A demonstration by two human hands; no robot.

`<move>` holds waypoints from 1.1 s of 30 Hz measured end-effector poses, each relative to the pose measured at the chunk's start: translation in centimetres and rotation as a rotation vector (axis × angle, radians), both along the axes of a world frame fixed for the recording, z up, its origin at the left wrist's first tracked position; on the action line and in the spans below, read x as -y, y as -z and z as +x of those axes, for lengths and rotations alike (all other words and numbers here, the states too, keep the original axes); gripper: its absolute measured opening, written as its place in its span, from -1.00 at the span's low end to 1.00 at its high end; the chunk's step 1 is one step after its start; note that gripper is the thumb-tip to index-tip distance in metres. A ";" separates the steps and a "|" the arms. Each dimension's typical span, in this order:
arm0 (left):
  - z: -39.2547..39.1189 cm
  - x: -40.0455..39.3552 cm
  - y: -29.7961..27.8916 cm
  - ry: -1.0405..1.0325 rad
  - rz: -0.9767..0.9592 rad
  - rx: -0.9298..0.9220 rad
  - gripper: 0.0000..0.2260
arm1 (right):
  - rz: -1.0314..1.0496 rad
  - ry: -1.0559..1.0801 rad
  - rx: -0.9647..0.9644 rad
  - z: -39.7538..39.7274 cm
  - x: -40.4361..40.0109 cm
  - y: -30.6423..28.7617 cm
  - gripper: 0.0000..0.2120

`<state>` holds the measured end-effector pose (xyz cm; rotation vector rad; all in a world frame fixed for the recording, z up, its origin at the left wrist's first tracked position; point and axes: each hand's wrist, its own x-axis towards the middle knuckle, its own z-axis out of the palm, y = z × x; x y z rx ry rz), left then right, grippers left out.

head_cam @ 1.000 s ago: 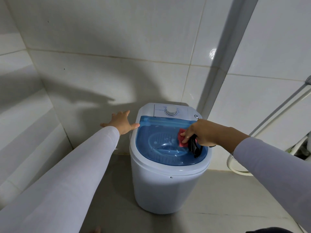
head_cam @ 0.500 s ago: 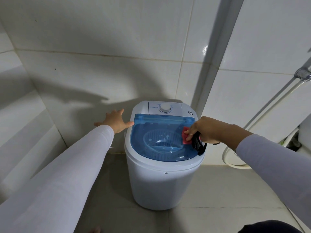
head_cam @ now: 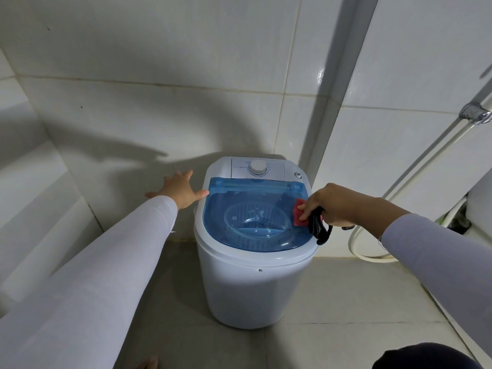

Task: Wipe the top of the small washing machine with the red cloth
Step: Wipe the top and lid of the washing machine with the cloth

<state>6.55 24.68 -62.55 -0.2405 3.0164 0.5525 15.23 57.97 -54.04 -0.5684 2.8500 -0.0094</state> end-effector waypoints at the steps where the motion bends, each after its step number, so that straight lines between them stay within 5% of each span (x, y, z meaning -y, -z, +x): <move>1: 0.0 0.0 0.0 0.000 -0.001 -0.001 -0.21 | 0.007 0.000 0.000 0.1 -0.1 -0.1 -0.47; 12: -0.2 0.1 0.2 0.000 -0.005 0.005 -0.20 | 0.154 0.027 0.049 1.1 -1.4 -1.0 -0.58; 18: -0.4 0.3 0.5 0.006 0.022 0.002 -0.19 | 0.003 0.069 0.019 0.4 0.1 -2.6 -0.43; 33: -0.8 0.8 0.8 0.013 0.124 0.031 -0.15 | 0.047 -0.336 0.027 -0.1 16.2 -2.2 -0.42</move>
